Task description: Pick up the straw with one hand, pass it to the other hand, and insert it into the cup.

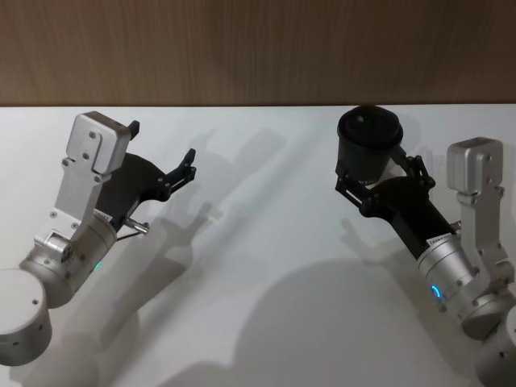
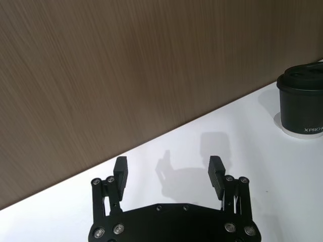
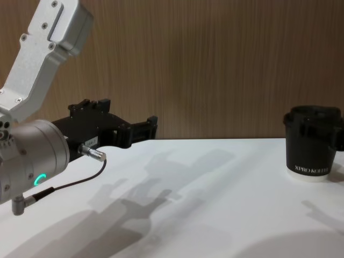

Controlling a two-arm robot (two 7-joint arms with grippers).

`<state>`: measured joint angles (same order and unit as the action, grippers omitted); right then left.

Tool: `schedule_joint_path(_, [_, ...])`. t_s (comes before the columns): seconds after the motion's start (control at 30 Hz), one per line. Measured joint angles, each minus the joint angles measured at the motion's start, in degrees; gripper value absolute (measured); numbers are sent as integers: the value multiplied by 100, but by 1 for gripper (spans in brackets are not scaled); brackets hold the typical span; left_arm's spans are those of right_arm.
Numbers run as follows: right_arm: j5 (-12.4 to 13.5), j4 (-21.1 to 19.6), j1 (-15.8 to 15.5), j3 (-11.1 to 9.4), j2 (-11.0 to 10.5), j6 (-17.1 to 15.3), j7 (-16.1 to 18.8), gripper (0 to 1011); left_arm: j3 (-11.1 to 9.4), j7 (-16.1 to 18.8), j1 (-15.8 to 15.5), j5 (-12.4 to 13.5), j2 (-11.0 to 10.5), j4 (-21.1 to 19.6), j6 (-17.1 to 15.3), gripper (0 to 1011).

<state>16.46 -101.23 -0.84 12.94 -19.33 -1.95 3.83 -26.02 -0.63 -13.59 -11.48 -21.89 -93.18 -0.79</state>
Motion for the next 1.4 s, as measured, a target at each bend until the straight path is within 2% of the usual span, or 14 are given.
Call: schedule_joint_path(1.4, [0,0,0,0,0,0,0,1001,0,0,0,0,0,0,0,1003])
